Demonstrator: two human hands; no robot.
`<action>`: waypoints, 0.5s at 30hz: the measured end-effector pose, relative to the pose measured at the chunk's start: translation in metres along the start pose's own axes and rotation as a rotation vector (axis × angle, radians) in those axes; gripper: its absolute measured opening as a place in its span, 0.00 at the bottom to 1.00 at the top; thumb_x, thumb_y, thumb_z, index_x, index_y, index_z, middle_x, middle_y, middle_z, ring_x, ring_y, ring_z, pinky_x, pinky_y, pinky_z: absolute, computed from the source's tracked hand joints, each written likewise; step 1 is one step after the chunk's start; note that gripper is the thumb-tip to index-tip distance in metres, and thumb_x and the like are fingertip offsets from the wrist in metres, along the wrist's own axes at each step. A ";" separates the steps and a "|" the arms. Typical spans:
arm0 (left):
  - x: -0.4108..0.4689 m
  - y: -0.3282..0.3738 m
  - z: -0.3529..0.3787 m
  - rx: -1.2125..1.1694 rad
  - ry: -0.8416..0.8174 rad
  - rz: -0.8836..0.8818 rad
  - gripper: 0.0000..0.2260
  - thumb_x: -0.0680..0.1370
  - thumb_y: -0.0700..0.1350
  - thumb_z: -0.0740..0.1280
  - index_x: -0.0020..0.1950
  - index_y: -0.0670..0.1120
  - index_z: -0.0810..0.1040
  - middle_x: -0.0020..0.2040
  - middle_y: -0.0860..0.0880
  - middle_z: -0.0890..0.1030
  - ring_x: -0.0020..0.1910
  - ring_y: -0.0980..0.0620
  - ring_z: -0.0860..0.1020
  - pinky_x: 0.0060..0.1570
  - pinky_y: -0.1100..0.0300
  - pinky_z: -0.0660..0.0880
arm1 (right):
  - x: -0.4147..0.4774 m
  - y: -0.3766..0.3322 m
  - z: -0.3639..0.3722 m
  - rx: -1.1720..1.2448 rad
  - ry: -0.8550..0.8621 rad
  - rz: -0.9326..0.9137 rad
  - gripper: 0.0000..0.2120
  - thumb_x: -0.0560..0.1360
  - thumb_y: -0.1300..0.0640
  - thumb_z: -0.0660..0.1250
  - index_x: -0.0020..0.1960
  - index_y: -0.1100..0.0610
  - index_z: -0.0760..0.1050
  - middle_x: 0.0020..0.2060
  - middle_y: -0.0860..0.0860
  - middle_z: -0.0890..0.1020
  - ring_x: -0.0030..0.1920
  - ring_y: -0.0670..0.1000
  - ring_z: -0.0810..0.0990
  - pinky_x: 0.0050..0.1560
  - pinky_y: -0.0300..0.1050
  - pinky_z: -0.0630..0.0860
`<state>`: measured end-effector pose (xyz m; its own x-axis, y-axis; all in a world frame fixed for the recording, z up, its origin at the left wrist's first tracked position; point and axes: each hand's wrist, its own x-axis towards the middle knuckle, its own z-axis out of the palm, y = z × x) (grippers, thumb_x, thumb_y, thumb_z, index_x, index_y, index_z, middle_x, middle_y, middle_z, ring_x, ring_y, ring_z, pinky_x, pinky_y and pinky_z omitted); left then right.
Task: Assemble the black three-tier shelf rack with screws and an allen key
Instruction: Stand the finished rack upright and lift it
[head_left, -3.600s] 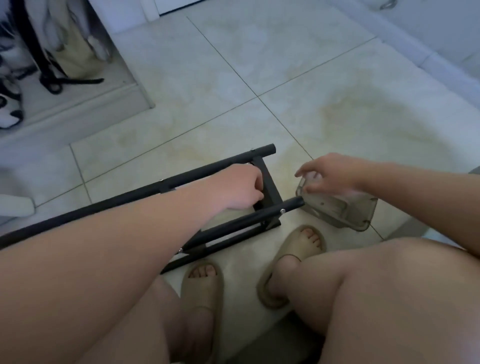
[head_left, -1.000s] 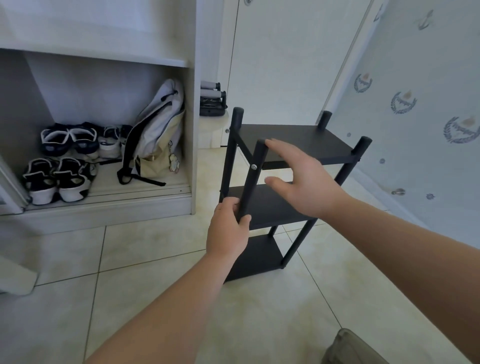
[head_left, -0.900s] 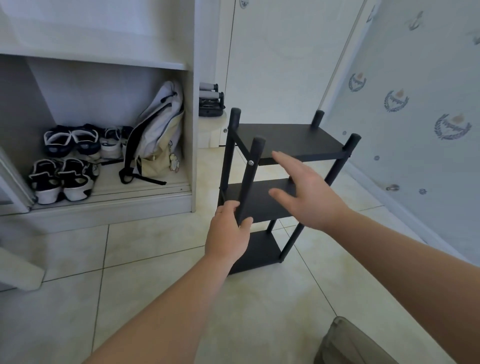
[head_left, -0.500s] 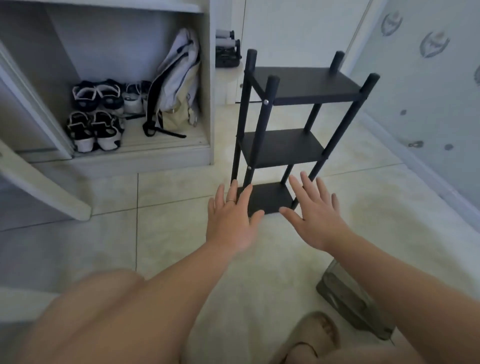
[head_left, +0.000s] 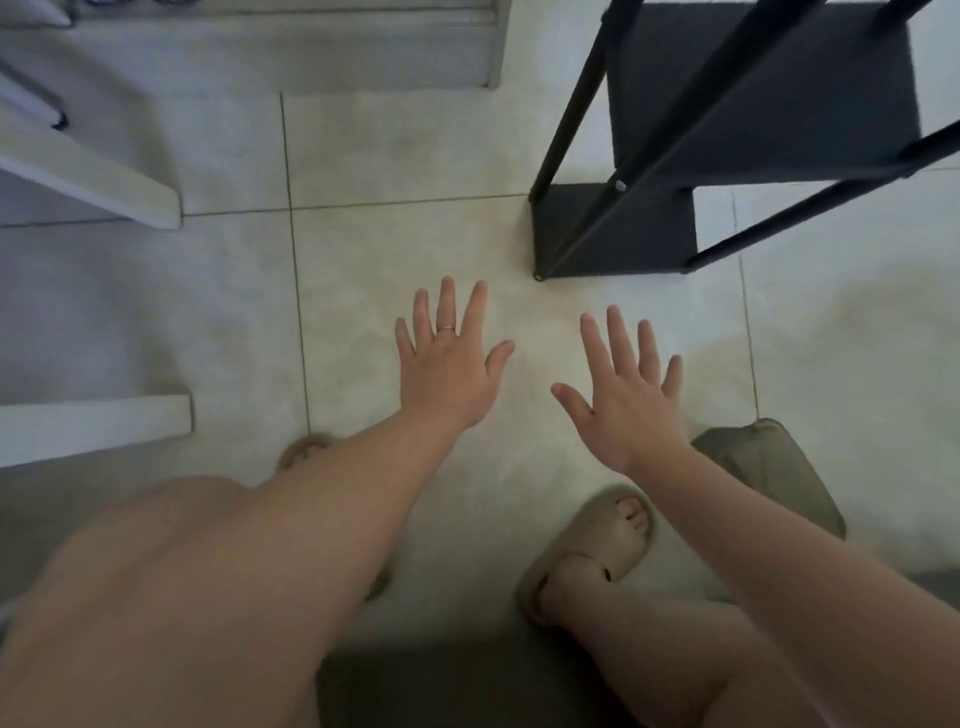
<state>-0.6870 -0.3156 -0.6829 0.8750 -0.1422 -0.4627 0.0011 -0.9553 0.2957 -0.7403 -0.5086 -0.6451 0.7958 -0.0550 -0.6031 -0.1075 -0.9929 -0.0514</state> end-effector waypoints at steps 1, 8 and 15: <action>-0.009 0.005 -0.010 -0.007 -0.019 -0.011 0.30 0.83 0.64 0.47 0.81 0.56 0.40 0.82 0.48 0.39 0.80 0.41 0.38 0.76 0.39 0.41 | -0.010 -0.001 -0.011 0.013 -0.028 0.005 0.37 0.76 0.28 0.35 0.77 0.42 0.24 0.79 0.47 0.28 0.79 0.59 0.30 0.76 0.67 0.37; -0.102 0.059 -0.152 -0.014 -0.090 -0.048 0.30 0.83 0.64 0.46 0.81 0.56 0.39 0.82 0.48 0.39 0.80 0.41 0.38 0.77 0.39 0.41 | -0.120 0.001 -0.146 -0.024 -0.153 -0.032 0.38 0.75 0.28 0.34 0.78 0.43 0.25 0.79 0.47 0.29 0.79 0.60 0.30 0.76 0.69 0.37; -0.185 0.134 -0.306 0.036 -0.082 -0.077 0.29 0.83 0.64 0.47 0.81 0.57 0.43 0.82 0.49 0.41 0.80 0.41 0.39 0.76 0.39 0.42 | -0.226 0.042 -0.303 -0.057 -0.151 -0.052 0.37 0.80 0.31 0.40 0.79 0.44 0.26 0.80 0.48 0.30 0.80 0.60 0.32 0.77 0.69 0.40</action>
<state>-0.7004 -0.3375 -0.3019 0.8303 -0.0870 -0.5505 0.0487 -0.9726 0.2271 -0.7443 -0.5703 -0.2702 0.7004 0.0087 -0.7137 -0.0313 -0.9986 -0.0429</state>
